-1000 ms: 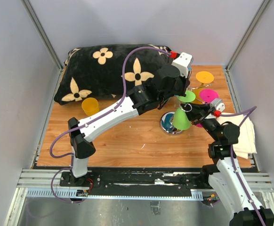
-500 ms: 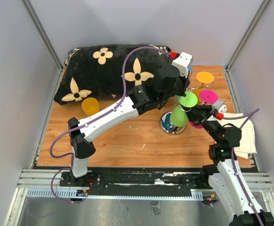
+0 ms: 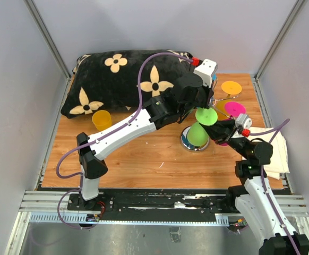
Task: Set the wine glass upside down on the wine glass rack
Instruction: Turn the wine glass upside down at the wine rack.
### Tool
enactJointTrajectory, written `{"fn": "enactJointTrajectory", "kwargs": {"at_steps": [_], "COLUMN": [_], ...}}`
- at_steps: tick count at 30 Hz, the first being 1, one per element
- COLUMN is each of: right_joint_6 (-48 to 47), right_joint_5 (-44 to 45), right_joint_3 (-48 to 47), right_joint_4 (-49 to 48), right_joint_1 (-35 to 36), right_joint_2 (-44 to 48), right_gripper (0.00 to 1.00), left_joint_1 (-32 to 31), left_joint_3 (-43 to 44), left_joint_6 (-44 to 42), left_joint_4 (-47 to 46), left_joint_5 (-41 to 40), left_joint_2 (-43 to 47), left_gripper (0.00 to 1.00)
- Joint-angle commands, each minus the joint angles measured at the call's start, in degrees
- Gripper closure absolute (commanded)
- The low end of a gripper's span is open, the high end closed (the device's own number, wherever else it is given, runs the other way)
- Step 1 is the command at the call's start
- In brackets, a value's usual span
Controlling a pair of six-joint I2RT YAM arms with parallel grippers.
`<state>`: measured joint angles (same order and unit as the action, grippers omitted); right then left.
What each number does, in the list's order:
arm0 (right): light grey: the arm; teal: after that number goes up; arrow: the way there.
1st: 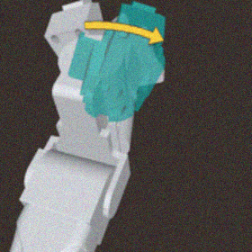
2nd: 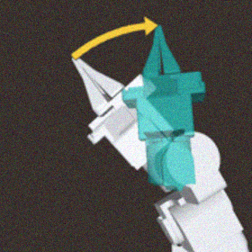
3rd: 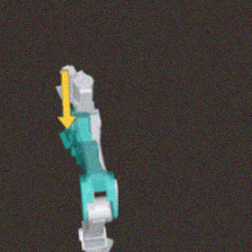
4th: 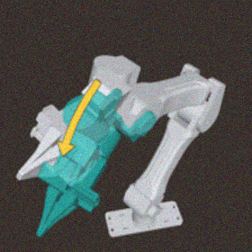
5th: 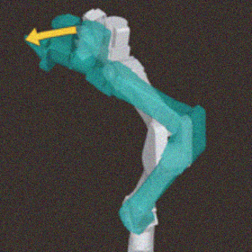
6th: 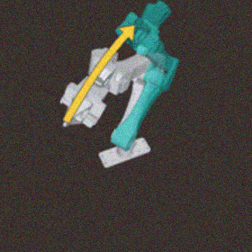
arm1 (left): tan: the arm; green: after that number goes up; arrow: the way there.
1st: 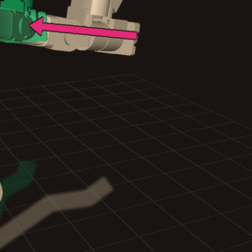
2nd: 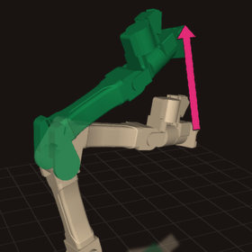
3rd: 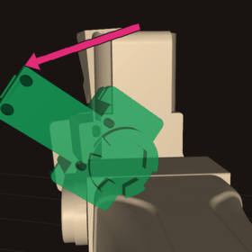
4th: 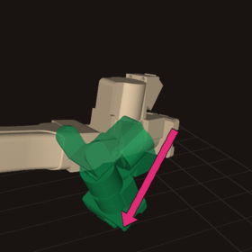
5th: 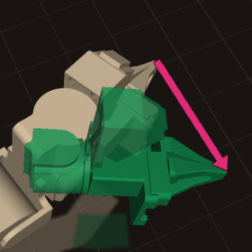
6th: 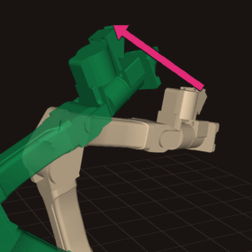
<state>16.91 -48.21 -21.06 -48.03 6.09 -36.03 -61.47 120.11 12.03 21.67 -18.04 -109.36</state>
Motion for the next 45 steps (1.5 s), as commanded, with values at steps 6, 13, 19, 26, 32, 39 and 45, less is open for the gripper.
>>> {"fn": "enactJointTrajectory", "kwargs": {"at_steps": [6, 13, 19, 26, 32, 39, 45], "right_joint_6": [0.9, -2.1, -5.3, -8.8, -9.8, -10.5, -11.7], "right_joint_5": [-7.8, -6.4, -1.3, 7.4, 10.0, 12.1, 13.6], "right_joint_3": [-2.1, -1.5, -0.7, -1.3, -1.4, -2.4, -3.8], "right_joint_4": [-3.1, 4.5, 12.3, 23.5, 26.6, 29.5, 34.0], "right_joint_1": [0.1, 0.1, 0.1, 0.0, 0.1, 0.1, 0.0], "right_joint_2": [2.0, 8.0, 14.4, 18.5, 18.4, 17.6, 18.7], "right_gripper": [0.99, 0.99, 0.99, 0.99, 0.99, 0.98, 0.68], "left_joint_1": [-0.5, -0.4, -0.4, -0.4, -0.4, -0.4, -0.4], "left_joint_3": [-0.5, -0.8, -1.1, -1.2, -1.5, -1.5, -1.5], "left_joint_6": [-0.7, -0.9, -1.0, -1.1, -1.1, -1.2, -1.2], "left_joint_4": [6.9, 7.0, 6.9, 7.0, 6.8, 6.9, 6.8], "left_joint_5": [1.6, 1.0, 0.7, 0.6, 0.5, 0.6, 0.8], "left_joint_2": [-3.0, -2.5, -2.1, -2.1, -2.0, -2.0, -1.9], "left_gripper": [0.99, 1.00, 1.00, 0.99, 1.00, 1.00, 1.00]}}
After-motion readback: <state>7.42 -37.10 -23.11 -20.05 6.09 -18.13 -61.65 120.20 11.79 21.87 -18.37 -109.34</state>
